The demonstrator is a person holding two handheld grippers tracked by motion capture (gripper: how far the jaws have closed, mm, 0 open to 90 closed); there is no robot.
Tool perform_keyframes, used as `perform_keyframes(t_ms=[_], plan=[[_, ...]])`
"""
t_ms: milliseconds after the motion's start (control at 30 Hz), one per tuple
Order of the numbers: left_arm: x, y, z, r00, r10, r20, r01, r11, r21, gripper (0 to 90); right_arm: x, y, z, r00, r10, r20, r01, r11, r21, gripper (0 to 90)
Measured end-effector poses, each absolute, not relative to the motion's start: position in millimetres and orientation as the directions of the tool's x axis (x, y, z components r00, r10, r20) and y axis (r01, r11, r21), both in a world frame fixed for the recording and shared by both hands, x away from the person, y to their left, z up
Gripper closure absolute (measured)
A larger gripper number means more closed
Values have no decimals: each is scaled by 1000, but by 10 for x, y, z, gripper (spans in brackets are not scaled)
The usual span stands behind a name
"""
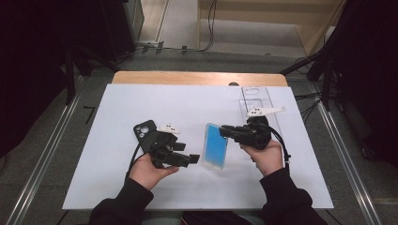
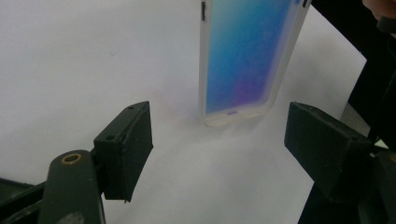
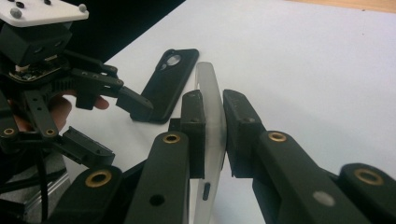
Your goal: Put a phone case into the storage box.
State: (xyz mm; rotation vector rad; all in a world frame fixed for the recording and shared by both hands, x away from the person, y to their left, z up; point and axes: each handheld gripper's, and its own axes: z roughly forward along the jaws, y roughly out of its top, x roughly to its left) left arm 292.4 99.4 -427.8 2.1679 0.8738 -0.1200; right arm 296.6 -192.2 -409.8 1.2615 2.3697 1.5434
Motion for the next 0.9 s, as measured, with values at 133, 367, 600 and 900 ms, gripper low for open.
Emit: perform_keyframes(t_ms=[133,367,600,900], plan=[[2962,975,-4246,789,498,-360,597,-483,640,239,2952,-1919,-4090,-696,627,350,577,199,792,773],[3028,1018,-4205,795,495,-350,588,-485,648,239,2995,-1967,-4117,-740,574,351,565,247,787,773],[3113,1037,-4134,825,471,-311,541,-501,676,239,3004,-1975,-4045,-779,526,341,533,269,802,773],[3197,1045,-4074,855,376,-356,511,-497,701,239,3023,-1929,-4001,-867,402,295,442,348,827,773]])
